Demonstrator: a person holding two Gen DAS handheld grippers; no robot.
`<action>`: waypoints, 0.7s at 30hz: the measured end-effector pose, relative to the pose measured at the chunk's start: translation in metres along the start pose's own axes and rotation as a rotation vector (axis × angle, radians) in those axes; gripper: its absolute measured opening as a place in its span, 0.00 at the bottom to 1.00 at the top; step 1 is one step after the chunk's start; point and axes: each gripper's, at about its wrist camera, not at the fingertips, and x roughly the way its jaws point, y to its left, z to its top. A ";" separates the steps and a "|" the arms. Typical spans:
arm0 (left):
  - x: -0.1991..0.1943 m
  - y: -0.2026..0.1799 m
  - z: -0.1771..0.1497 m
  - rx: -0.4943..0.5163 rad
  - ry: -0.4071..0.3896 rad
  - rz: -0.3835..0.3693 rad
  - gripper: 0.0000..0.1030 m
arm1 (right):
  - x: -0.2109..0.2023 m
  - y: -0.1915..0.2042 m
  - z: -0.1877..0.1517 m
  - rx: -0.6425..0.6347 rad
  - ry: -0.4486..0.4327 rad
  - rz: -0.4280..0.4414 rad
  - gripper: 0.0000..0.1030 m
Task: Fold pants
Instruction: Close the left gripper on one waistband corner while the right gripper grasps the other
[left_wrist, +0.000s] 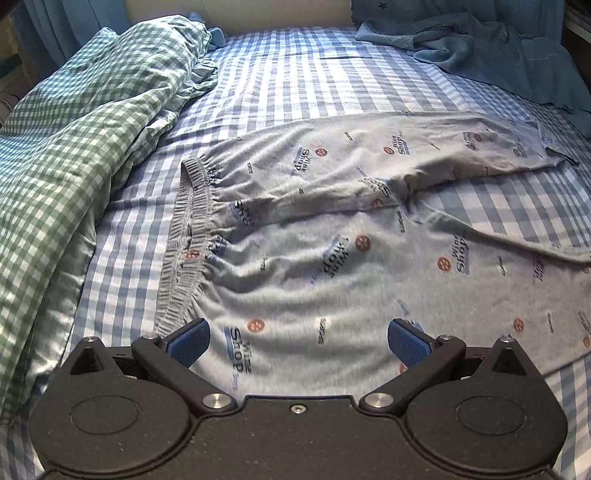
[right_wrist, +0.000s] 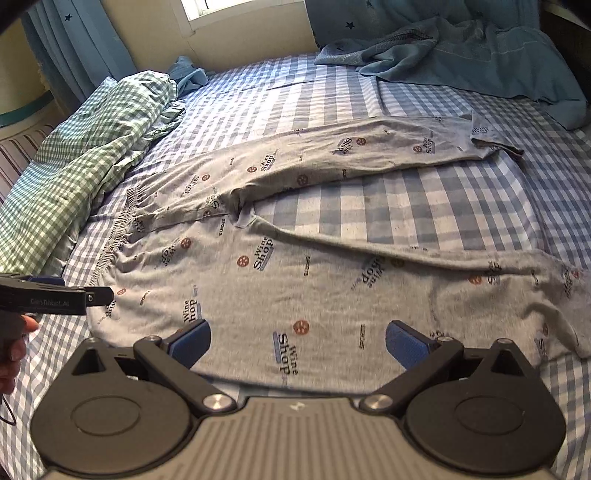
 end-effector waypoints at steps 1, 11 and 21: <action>0.006 0.006 0.008 -0.005 0.001 0.001 0.99 | 0.008 -0.002 0.007 -0.017 0.001 0.001 1.00; 0.078 0.072 0.109 0.013 -0.058 0.046 0.99 | 0.117 -0.034 0.129 -0.235 -0.050 0.144 1.00; 0.187 0.095 0.202 0.219 -0.058 0.006 0.99 | 0.252 -0.017 0.258 -0.567 -0.025 0.191 1.00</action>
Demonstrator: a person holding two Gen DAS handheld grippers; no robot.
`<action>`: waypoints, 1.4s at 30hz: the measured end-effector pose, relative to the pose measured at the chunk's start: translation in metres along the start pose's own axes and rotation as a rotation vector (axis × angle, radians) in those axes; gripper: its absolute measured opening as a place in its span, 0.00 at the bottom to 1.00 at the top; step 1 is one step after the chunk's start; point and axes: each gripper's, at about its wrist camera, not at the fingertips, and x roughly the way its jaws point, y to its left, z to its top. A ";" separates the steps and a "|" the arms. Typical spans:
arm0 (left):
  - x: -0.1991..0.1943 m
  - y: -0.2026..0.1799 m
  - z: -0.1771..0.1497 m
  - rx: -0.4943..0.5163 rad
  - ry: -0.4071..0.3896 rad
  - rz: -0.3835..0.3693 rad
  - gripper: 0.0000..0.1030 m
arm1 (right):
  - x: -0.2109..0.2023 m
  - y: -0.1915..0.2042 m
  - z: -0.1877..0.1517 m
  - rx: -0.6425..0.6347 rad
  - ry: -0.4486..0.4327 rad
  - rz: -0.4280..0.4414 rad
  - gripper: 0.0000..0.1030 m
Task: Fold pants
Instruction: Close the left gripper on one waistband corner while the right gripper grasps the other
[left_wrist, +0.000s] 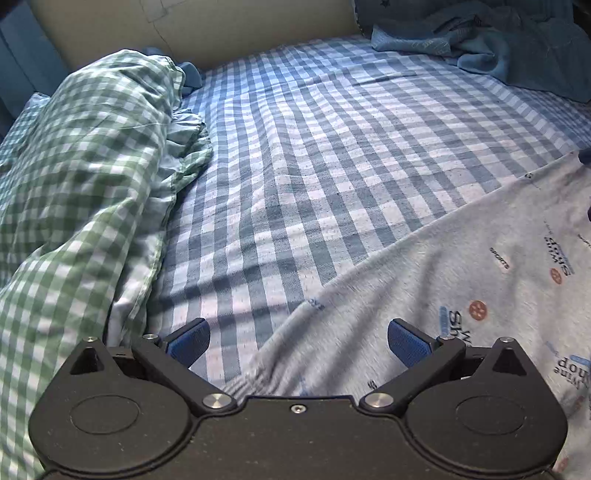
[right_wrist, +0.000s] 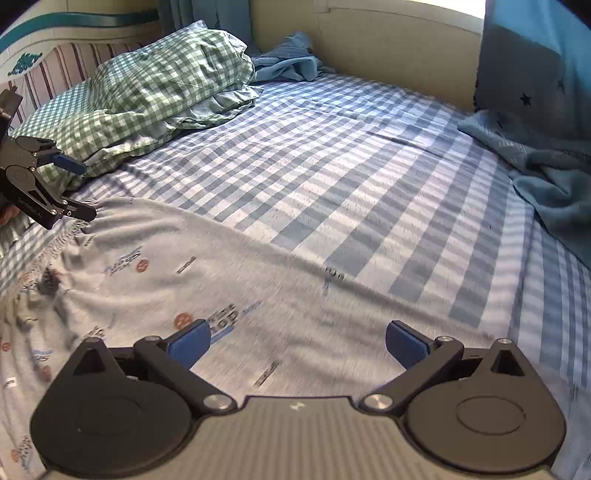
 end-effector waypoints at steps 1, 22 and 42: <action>0.007 0.002 0.004 0.004 0.005 -0.015 0.99 | 0.009 -0.005 0.009 -0.010 0.009 0.005 1.00; 0.026 0.038 0.012 -0.053 0.098 -0.205 0.01 | 0.070 -0.007 0.043 -0.088 0.148 0.056 0.01; 0.034 0.051 0.014 -0.141 0.061 -0.195 0.30 | 0.070 -0.034 0.062 0.060 0.075 0.123 0.57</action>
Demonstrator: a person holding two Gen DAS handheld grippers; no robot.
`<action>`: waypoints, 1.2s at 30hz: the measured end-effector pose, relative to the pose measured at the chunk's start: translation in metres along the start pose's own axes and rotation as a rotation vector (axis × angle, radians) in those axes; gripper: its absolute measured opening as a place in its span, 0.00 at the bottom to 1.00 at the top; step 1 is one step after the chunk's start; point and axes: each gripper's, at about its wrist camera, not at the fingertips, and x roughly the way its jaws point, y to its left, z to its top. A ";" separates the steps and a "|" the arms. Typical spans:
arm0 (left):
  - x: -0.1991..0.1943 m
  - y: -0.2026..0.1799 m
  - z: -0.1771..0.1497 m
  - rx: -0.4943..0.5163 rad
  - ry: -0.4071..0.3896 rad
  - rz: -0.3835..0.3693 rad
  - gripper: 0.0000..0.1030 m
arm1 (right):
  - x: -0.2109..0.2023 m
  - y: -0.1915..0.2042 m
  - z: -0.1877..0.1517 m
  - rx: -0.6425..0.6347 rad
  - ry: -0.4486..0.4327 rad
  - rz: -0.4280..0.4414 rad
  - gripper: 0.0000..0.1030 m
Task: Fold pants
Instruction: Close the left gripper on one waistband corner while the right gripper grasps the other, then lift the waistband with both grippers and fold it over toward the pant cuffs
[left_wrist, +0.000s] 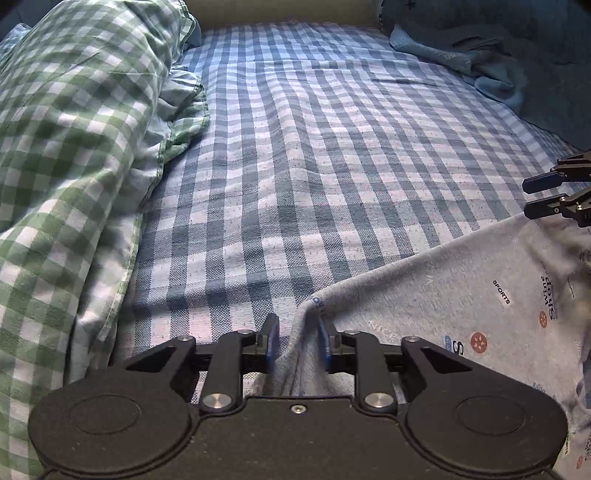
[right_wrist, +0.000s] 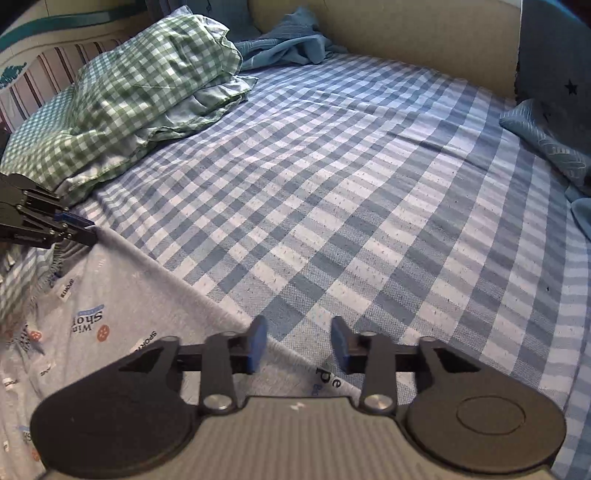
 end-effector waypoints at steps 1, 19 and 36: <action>0.000 0.001 0.001 0.004 -0.002 -0.005 0.37 | 0.000 -0.003 -0.001 0.001 0.010 0.002 0.58; -0.076 -0.033 -0.025 0.172 -0.141 0.074 0.01 | -0.077 0.053 -0.047 -0.049 -0.068 -0.172 0.01; -0.187 -0.108 -0.240 0.618 -0.260 0.011 0.01 | -0.218 0.222 -0.245 -0.053 -0.038 -0.207 0.00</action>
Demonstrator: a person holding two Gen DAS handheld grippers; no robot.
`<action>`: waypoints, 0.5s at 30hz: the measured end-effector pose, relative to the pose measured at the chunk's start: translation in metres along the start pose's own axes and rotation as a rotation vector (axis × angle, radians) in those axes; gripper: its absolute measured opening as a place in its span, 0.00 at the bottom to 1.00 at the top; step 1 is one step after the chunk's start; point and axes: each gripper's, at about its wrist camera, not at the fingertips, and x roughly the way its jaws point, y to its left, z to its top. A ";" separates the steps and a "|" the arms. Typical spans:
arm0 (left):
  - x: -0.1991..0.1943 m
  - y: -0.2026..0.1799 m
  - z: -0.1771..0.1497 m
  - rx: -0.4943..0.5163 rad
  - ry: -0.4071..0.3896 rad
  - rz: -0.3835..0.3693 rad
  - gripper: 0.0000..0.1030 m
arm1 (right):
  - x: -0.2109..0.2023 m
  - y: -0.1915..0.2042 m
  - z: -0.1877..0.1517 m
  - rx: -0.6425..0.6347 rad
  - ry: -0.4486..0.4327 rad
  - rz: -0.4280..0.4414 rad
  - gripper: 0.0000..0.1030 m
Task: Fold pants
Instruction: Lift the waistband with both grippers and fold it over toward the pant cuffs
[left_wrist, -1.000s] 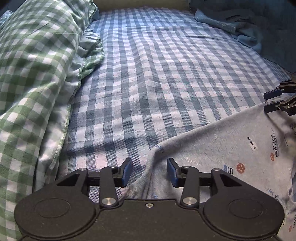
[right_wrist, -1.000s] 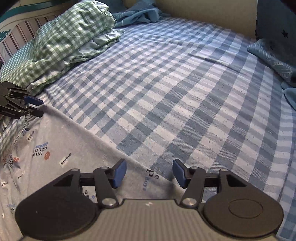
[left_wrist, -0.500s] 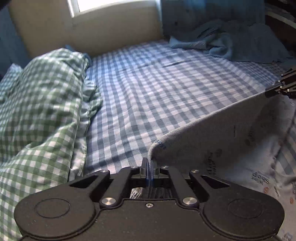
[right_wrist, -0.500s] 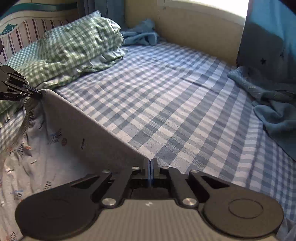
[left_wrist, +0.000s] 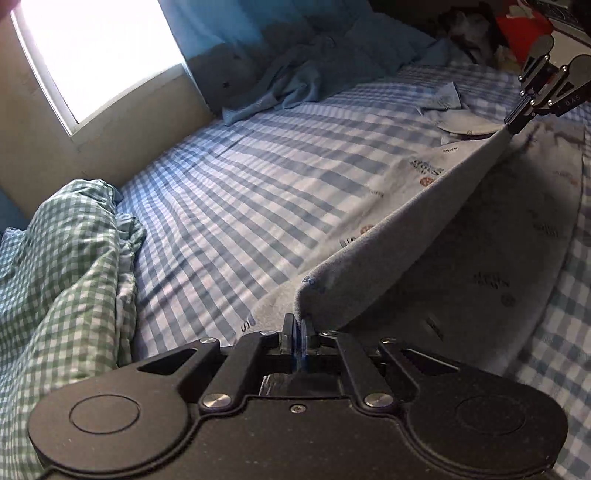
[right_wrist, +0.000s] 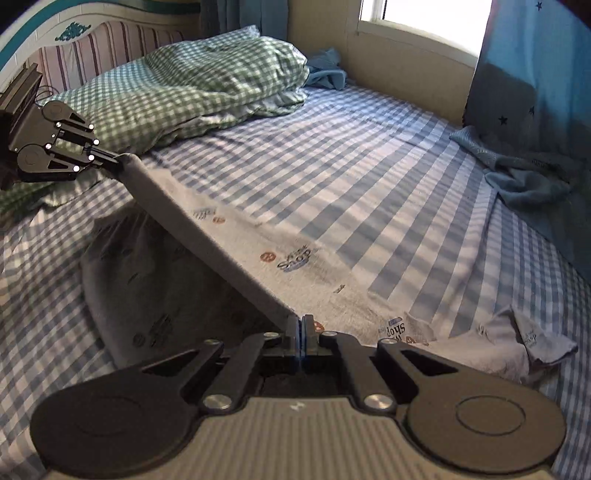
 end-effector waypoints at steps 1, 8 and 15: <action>0.003 -0.007 -0.008 0.003 0.015 -0.007 0.01 | 0.004 0.006 -0.009 0.007 0.019 0.000 0.00; 0.011 -0.042 -0.041 0.093 0.060 -0.006 0.01 | 0.020 0.032 -0.047 0.025 0.068 -0.036 0.00; 0.002 -0.053 -0.045 0.194 0.056 0.013 0.01 | 0.000 0.048 -0.052 -0.029 0.059 -0.048 0.00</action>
